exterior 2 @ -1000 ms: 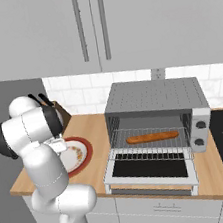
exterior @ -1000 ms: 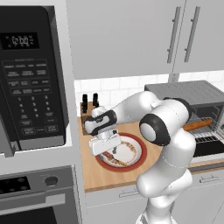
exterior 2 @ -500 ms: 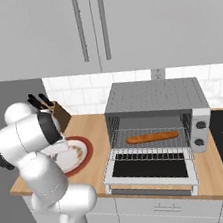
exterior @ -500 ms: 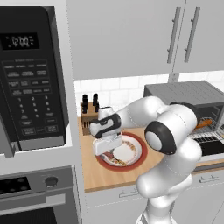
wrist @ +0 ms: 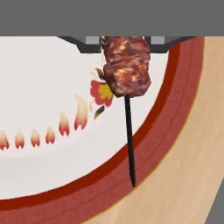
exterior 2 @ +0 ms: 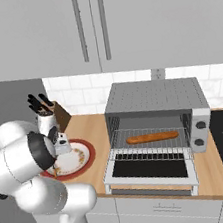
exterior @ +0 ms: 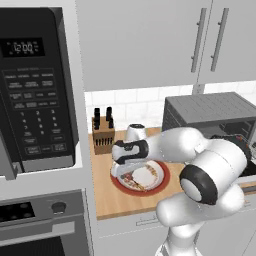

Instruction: Pick up the kebab skewer and baguette bread, and place them inside the toaster oven. Close the toaster oven door and start by setting the timer.

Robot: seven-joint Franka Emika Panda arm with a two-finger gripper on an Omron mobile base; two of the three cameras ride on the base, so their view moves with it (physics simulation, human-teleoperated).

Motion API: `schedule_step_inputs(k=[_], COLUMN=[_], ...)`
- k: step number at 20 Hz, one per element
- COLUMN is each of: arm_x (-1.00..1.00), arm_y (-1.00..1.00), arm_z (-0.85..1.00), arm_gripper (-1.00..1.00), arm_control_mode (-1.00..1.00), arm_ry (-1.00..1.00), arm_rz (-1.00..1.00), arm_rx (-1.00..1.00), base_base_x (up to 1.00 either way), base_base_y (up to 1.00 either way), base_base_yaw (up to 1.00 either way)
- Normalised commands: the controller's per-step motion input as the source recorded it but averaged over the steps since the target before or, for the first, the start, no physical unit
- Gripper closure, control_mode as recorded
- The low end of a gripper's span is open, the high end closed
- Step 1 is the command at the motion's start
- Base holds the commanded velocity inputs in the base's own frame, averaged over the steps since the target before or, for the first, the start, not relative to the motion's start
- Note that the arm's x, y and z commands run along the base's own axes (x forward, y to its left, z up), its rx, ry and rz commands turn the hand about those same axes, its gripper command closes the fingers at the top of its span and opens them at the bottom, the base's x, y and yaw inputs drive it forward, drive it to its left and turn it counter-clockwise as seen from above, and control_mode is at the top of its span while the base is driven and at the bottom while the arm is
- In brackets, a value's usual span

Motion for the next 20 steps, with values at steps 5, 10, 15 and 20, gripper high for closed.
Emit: schedule_step_inputs(k=[5,10,15,20], arm_x=[-0.19,-0.33,-0.35,-0.13], arm_y=[-0.5,-0.24,-0.04,-0.17], arm_z=[0.76,0.75,0.4,0.25], arm_gripper=[1.0,1.0,1.0,1.0], arm_control_mode=[-1.0,-1.0,-1.0,-1.0], arm_ry=[0.0,0.0,0.0,0.0], arm_rz=[-0.28,-0.39,-0.6,-0.79], arm_rx=[0.06,0.03,0.0,0.01], base_base_x=[0.0,0.0,0.0,0.0], base_base_y=[0.0,0.0,0.0,0.0], base_base_yaw=[0.0,0.0,0.0,0.0])
